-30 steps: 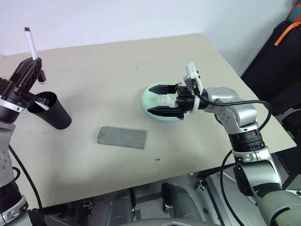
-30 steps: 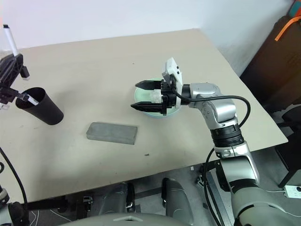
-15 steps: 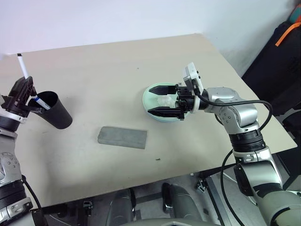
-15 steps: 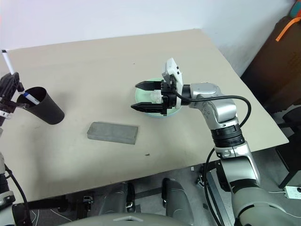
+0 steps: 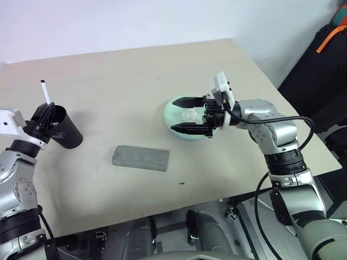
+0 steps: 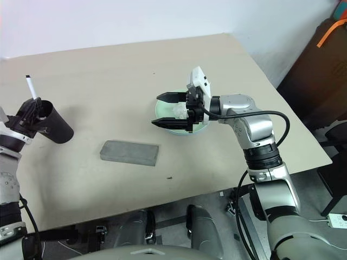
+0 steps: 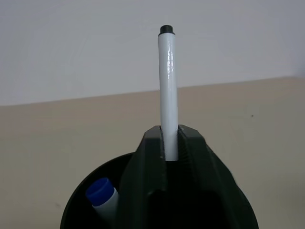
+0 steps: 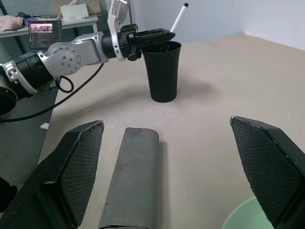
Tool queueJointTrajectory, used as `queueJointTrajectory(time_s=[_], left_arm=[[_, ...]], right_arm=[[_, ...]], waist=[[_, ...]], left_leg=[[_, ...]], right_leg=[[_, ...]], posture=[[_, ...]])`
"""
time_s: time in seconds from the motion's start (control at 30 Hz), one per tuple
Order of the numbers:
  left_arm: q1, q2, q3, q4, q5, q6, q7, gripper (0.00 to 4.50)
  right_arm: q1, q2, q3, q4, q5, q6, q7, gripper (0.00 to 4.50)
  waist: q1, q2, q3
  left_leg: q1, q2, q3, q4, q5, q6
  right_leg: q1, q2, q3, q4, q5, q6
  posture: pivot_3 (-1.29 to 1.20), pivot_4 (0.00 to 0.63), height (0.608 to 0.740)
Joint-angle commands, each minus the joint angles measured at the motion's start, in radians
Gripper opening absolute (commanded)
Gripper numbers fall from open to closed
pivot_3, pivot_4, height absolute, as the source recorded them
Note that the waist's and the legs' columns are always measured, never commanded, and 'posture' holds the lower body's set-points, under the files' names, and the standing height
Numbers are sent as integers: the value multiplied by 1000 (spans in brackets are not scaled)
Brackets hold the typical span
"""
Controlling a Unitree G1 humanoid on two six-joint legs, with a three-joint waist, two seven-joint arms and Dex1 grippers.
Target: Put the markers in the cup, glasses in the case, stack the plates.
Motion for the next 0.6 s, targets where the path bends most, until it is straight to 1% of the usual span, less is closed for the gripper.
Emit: queueJointTrajectory(time_s=[0.03,0.07,0.2,0.3,0.37,0.43,0.53,0.6], left_arm=[[5,15,11,-25,-10,-1,1,1577],[3,17,13,-26,-9,-2,4,1867],[15,35,22,-51,-7,-8,-4,3276],[34,39,42,-122,-65,16,-31,4388],[60,42,67,-209,-166,72,-69,4452],[91,55,87,-270,-230,112,-104,4452],[204,116,117,-388,-350,226,-205,4452],[250,152,129,-427,-399,273,-248,4452]], right_arm=[[-4,-6,-10,-35,5,-15,-1,4478],[-4,-6,-10,-34,4,-15,-1,4478],[-9,-1,-8,-24,-2,-22,-1,4478],[-12,4,-11,-16,-1,-26,-4,4478],[-17,5,-20,-8,4,-23,-7,4478],[-20,2,-25,-4,7,-22,-8,4478],[-9,-11,-35,-10,19,-11,-1,4478],[5,-17,-40,-23,18,-9,-9,4478]], waist=[[0,0,0],[0,0,0],[0,0,0],[-1,0,0],[-1,0,0],[-1,0,0],[-6,0,0],[-4,0,1]], left_leg=[[0,0,0,0,0,0],[0,0,0,0,0,0],[0,0,0,0,0,0],[0,0,0,0,0,0],[0,0,0,0,0,0],[0,0,0,0,0,0],[0,0,1,0,0,0],[0,0,1,0,0,0]], right_leg=[[0,0,0,0,0,0],[0,0,0,0,0,0],[0,0,0,0,0,0],[0,0,0,0,0,0],[0,0,0,0,0,0],[0,0,0,0,0,0],[-1,0,0,0,0,0],[-1,-1,0,0,0,0]], posture=[[0,150,735],[0,150,735],[0,150,735],[0,150,735],[0,150,735],[0,150,735],[0,150,735],[0,150,735]])
